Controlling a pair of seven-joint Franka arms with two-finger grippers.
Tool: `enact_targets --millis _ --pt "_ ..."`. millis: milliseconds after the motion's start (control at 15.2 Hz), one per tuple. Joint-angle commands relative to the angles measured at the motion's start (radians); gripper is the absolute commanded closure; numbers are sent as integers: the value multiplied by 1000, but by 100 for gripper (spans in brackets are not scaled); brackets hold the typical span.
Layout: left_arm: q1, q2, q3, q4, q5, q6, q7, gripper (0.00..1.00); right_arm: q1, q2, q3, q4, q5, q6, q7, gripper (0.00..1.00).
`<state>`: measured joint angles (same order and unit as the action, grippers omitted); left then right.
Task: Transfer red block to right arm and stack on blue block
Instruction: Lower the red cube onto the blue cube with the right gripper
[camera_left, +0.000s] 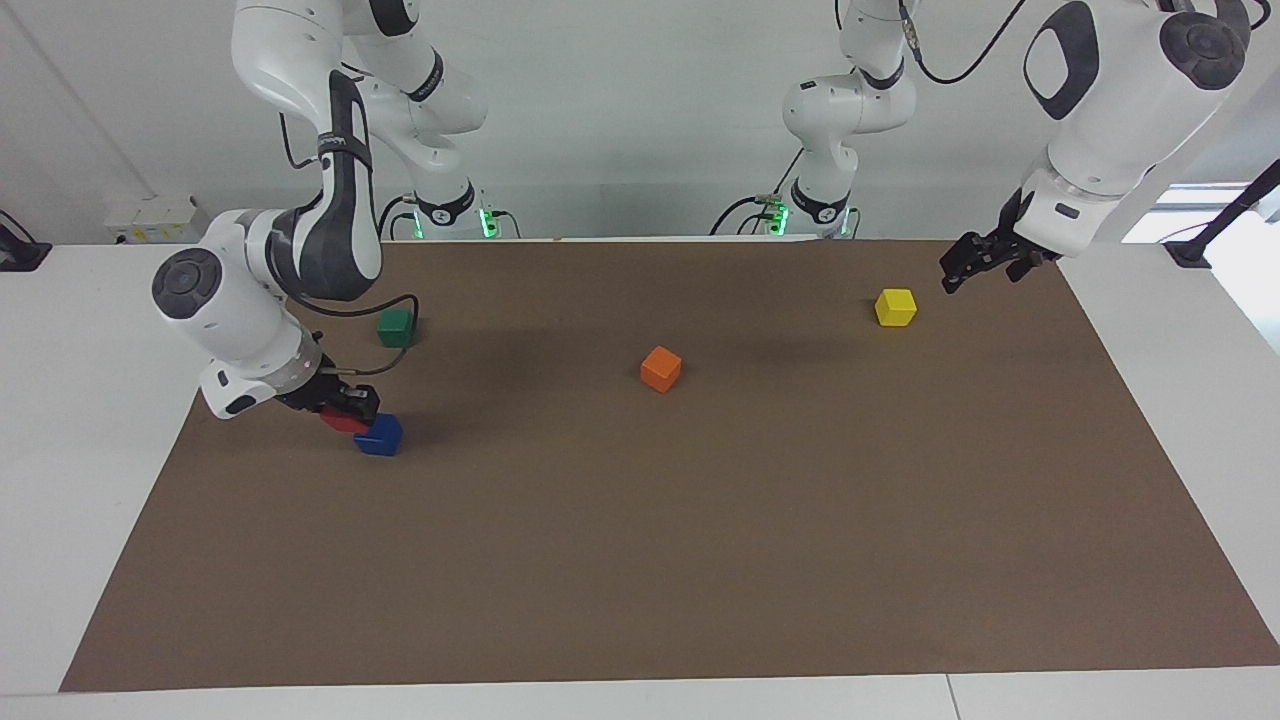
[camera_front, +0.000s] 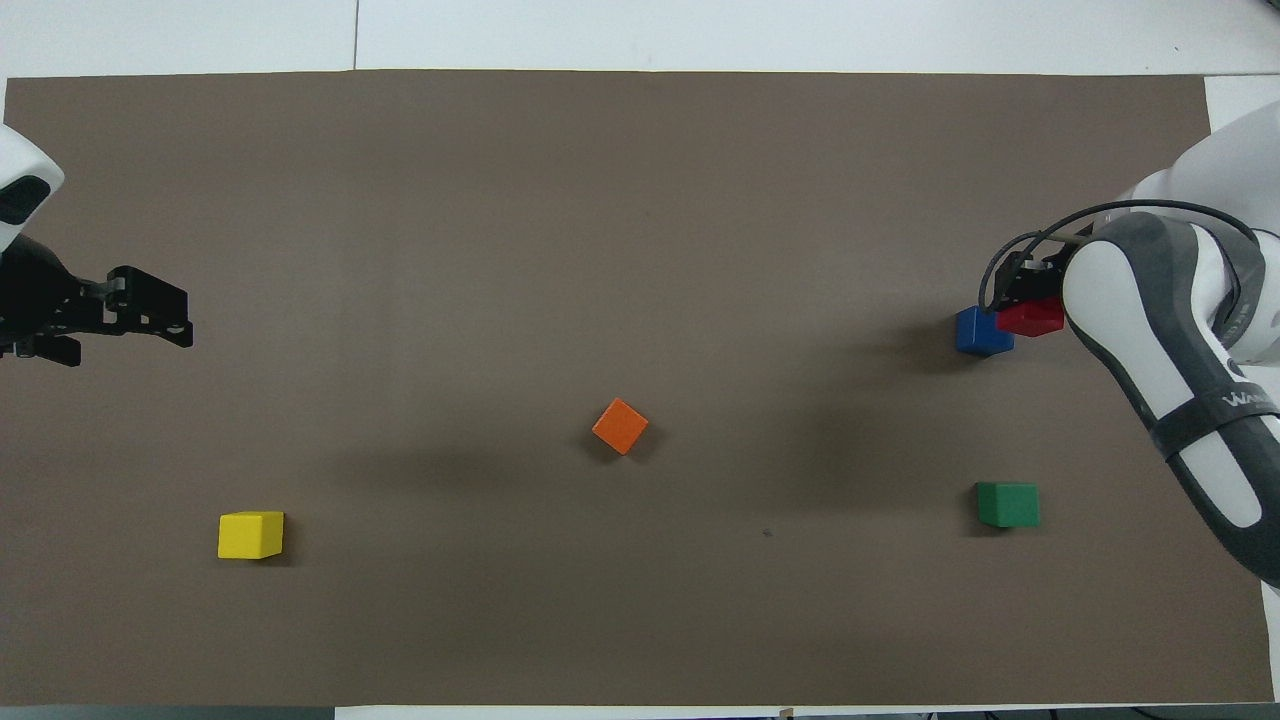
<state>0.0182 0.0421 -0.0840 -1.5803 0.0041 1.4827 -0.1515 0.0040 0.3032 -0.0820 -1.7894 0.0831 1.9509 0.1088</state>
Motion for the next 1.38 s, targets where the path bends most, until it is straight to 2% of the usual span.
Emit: enact_targets --millis 0,197,1316 --pt "-33 5 30 16 19 10 15 0 1 14 7 -10 -22 48 17 100" --pt "-73 21 56 42 19 11 13 0 4 25 8 -10 -42 57 11 100" --pt "-83 15 76 31 -3 47 12 0 25 27 8 -62 -43 112 2 100"
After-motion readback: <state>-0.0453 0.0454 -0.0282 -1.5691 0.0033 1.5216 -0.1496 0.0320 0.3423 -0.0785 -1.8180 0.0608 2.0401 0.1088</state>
